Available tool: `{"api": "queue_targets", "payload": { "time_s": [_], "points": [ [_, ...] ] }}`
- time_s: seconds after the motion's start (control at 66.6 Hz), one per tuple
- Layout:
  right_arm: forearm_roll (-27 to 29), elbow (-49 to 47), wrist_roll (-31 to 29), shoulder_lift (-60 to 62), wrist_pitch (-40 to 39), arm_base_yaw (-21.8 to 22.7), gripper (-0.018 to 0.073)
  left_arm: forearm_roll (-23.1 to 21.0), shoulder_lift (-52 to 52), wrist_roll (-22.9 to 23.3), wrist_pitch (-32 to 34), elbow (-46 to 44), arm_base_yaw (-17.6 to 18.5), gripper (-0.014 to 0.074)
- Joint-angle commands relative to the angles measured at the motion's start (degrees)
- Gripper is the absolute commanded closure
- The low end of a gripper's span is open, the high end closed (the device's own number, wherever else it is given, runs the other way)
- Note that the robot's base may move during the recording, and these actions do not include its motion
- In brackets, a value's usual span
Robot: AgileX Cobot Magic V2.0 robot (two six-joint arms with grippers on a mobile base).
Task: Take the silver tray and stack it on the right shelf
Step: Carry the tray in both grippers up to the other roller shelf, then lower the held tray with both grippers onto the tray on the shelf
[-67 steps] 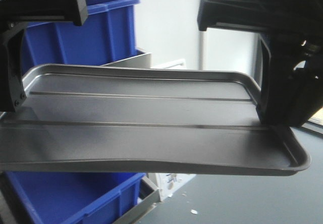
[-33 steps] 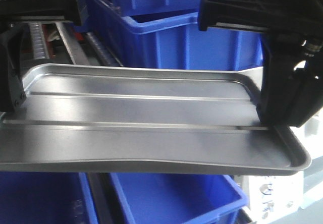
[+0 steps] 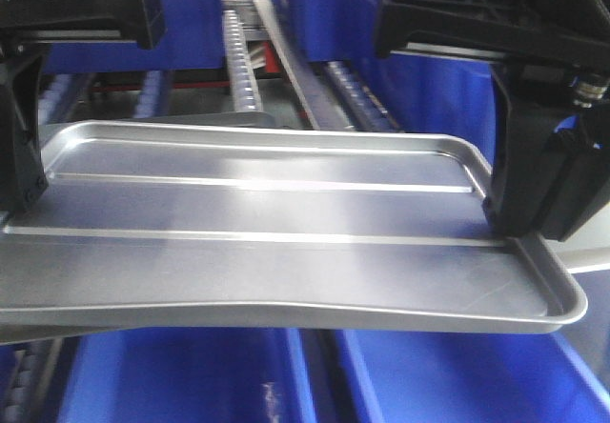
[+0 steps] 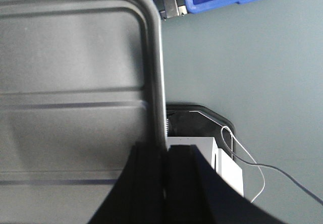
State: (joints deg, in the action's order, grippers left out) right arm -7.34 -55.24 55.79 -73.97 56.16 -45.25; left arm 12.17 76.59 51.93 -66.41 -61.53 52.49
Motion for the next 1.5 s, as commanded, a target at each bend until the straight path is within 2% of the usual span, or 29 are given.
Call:
{"api": "queue_targets", "payload": {
  "time_s": [0.0, 1.487],
  "points": [
    [-0.89, -1.72, 0.38, 1.57, -2.57, -0.08, 0.051, -0.28, -1.72, -0.22, 0.46, -1.67, 0.47, 0.0697],
    [-0.89, -1.72, 0.38, 1.57, -2.97, -0.08, 0.051, -0.19, -1.72, -0.22, 0.26, -1.67, 0.47, 0.0697]
  ]
}}
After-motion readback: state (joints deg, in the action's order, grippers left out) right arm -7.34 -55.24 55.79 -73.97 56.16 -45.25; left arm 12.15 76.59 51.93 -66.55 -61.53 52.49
